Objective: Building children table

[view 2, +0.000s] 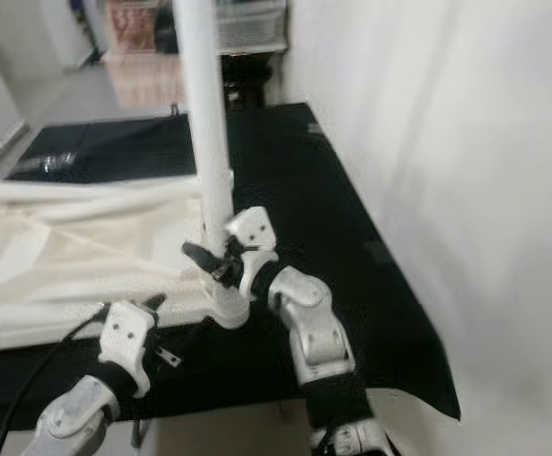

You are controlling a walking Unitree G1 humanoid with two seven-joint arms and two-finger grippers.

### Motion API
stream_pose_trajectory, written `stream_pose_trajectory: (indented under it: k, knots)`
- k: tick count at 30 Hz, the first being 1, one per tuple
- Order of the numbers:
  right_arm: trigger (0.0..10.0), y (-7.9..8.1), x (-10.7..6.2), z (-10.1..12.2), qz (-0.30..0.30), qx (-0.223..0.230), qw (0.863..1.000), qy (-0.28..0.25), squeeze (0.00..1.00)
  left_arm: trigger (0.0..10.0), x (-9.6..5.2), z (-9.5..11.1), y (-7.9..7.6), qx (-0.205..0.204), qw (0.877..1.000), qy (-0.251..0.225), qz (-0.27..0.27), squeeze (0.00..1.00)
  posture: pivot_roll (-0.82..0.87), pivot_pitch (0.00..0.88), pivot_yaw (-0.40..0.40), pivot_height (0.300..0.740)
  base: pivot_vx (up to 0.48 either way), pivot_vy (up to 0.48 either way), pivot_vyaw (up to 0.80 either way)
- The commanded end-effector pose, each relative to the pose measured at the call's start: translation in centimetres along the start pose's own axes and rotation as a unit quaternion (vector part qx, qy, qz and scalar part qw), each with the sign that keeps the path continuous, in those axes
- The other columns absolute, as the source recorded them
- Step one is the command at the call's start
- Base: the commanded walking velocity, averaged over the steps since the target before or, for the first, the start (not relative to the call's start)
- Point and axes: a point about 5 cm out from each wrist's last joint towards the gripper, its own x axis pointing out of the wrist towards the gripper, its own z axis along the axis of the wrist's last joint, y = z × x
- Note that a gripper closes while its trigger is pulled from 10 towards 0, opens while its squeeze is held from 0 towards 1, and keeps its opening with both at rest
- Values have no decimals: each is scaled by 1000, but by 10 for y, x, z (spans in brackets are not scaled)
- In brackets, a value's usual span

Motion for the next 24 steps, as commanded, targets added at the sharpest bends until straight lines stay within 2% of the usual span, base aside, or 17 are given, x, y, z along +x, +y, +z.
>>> stream_pose_trajectory:
  k: [1, 8, 9, 10, 13, 14, 16, 17, 18, 19, 20, 21, 22, 23, 24]
  knots:
    - [0, -5, -4, -33, -15, 18, 997, 78, 0, 10000, -1, -3, 2, 4, 1000, 7, 0, 0, -10, 66, 46, 740, 0, 0, 0]
    - [0, -8, 0, -28, -17, 17, 997, 74, 0, 10000, -1, -2, 2, 8, 1000, 5, 8, 0, -12, 60, 48, 740, 0, 0, 0]
    - [10000, -11, 1, -22, -15, 12, 997, 68, 584, 10000, 0, -2, 2, 8, 1000, 4, 10, 0, -12, 58, 46, 740, 0, 0, 0]
    - [10000, -15, 4, -14, -2, 13, 998, 56, 1000, 10000, 0, -2, 2, 7, 1000, 4, 10, 0, -13, 58, 45, 740, 0, 0, 0]
    - [10000, -15, 4, -7, -4, 15, 999, 51, 1000, 10000, 1, -2, 2, 6, 1000, 4, 9, 0, -13, 58, 45, 740, 0, 0, 0]
    - [10000, -16, 5, 1, 14, 17, 999, 41, 1000, 10000, 2, -2, 2, 5, 1000, 4, 8, 0, -13, 55, 44, 740, 0, 0, 0]
    - [10000, -16, 7, 20, 98, 1, 995, 17, 1000, 10000, 3, -2, 2, 4, 1000, 4, 7, 0, -10, 54, 41, 740, 0, 0, 0]
    - [10000, -17, 7, 28, 153, -4, 988, 5, 1000, 10000, 3, -3, 2, 4, 1000, 4, 7, 0, -11, 53, 39, 740, 0, 0, 0]
    - [10000, -17, 7, 28, 153, -4, 988, 5, 1000, 10000, 3, -3, 2, 4, 1000, 4, 7, 0, -11, 53, 39, 740, 0, 0, 0]
    - [10000, -18, 7, 32, 185, -7, 983, -1, 1000, 10000, 4, -3, 2, 4, 1000, 3, 8, 0, -11, 53, 39, 740, 0, 0, 0]
    - [10000, -17, 5, 36, 238, -26, 971, -12, 1000, 10000, 4, -3, 2, 4, 1000, 3, 8, 0, -8, 48, 36, 740, 0, 0, 0]
    - [10000, -17, 1, 40, 307, -38, 951, -22, 380, 10000, 5, -3, 2, 4, 1000, 3, 8, 0, -4, 47, 35, 740, 0, 0, 0]
    - [10000, -17, 1, 40, 307, -38, 951, -22, 380, 10000, 5, -3, 2, 4, 1000, 3, 8, 0, -4, 47, 35, 740, 0, 0, 0]
    - [10000, -17, -2, 43, 351, -43, 935, -27, 0, 10000, 5, -3, 1, 4, 1000, 3, 7, 0, -3, 45, 34, 740, 0, 0, 0]
    - [10000, -22, 0, 45, 376, -35, 926, -24, 0, 10000, 5, -3, 1, 4, 1000, 2, 7, 0, 0, 45, 34, 740, 0, 0, 0]
